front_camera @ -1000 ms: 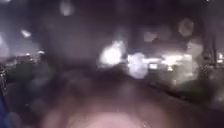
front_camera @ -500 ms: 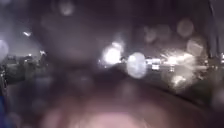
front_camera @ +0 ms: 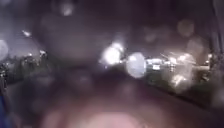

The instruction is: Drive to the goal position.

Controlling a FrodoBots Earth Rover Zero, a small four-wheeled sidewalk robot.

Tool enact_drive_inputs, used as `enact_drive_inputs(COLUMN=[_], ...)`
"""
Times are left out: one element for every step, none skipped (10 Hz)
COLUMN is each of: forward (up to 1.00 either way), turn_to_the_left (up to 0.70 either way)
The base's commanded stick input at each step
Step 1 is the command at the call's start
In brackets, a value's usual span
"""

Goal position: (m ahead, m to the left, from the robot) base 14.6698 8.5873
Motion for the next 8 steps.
enact_drive_inputs(forward=[0.5,0.5,0.5,0.5,0.5,0.5,0.5,0.5], turn_to_the_left=[0.0,0.0,0.01,0.02,0.03,0.04,0.05,0.06])
